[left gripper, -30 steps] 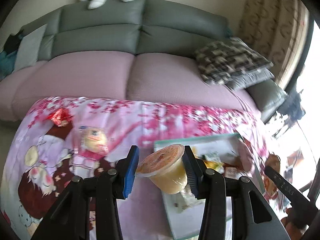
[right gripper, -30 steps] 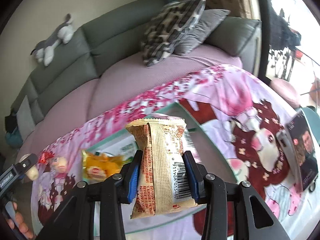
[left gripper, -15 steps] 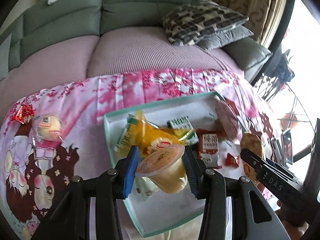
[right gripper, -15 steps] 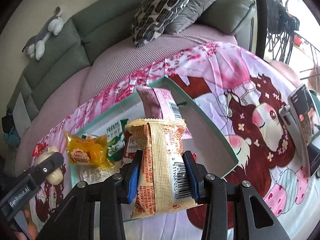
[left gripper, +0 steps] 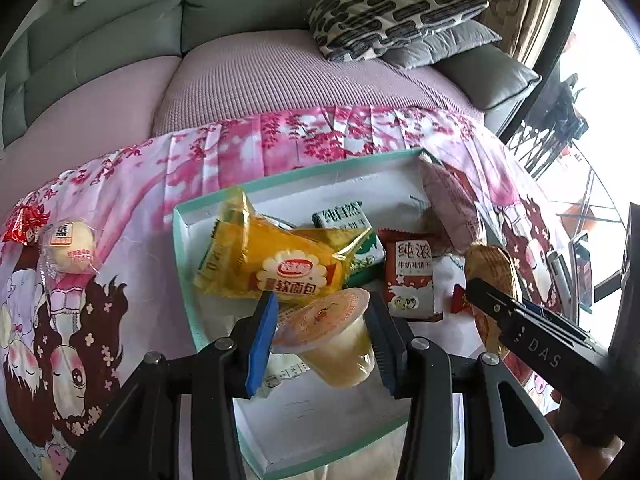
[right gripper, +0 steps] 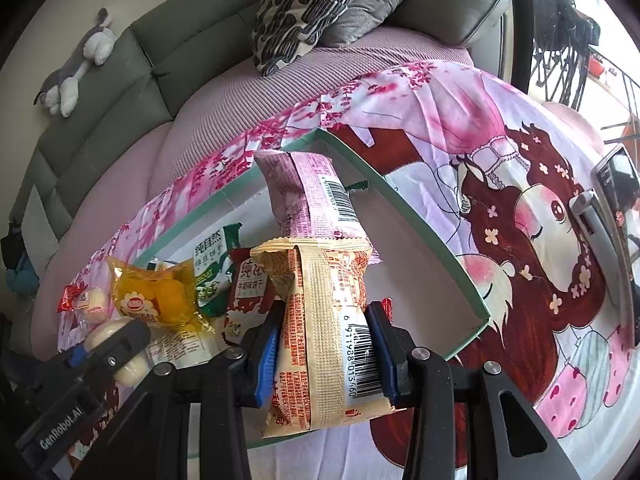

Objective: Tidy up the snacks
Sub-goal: 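Carry the jelly cup and tan cake pack over the tray with both tools, then open the left tool dropping the jelly cup while the right tool releases the tan cake pack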

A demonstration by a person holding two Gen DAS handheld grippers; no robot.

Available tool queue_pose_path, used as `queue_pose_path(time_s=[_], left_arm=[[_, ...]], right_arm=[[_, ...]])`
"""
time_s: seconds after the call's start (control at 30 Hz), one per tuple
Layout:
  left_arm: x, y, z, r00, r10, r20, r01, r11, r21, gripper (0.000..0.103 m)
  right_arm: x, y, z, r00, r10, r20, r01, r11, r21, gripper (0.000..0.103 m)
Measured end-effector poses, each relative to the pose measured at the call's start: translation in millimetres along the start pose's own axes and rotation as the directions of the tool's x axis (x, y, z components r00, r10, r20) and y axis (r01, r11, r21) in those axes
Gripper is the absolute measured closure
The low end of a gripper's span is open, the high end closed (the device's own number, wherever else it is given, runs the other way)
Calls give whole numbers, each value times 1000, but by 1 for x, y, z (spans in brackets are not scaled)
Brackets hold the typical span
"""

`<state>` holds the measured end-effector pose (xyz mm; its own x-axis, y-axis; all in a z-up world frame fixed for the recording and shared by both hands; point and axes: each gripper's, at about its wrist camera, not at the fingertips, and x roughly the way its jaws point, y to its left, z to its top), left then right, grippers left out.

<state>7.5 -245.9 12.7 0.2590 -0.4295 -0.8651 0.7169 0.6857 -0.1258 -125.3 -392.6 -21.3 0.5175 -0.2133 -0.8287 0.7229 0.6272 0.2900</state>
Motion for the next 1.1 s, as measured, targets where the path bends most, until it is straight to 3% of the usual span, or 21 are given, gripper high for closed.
queue_pose_path(time_s=[0.57, 0.67, 1.0, 1.07, 1.1], left_arm=[[18, -16, -4, 999, 33, -37, -31, 998, 51, 56], [15, -16, -3, 999, 37, -30, -35, 998, 52, 46], [1, -7, 2, 999, 42, 3, -42, 999, 17, 44], [0, -4, 2, 998, 55, 4, -55, 998, 2, 39], [0, -2, 3, 998, 63, 4, -63, 998, -6, 37]], right_arm=[[7, -5, 7, 1000, -8, -1, 8, 1000, 14, 59], [5, -5, 8, 1000, -9, 3, 9, 1000, 12, 59], [2, -2, 9, 1000, -8, 10, 8, 1000, -1, 59], [1, -1, 9, 1000, -12, 11, 12, 1000, -4, 54], [1, -1, 9, 1000, -15, 12, 16, 1000, -6, 45]])
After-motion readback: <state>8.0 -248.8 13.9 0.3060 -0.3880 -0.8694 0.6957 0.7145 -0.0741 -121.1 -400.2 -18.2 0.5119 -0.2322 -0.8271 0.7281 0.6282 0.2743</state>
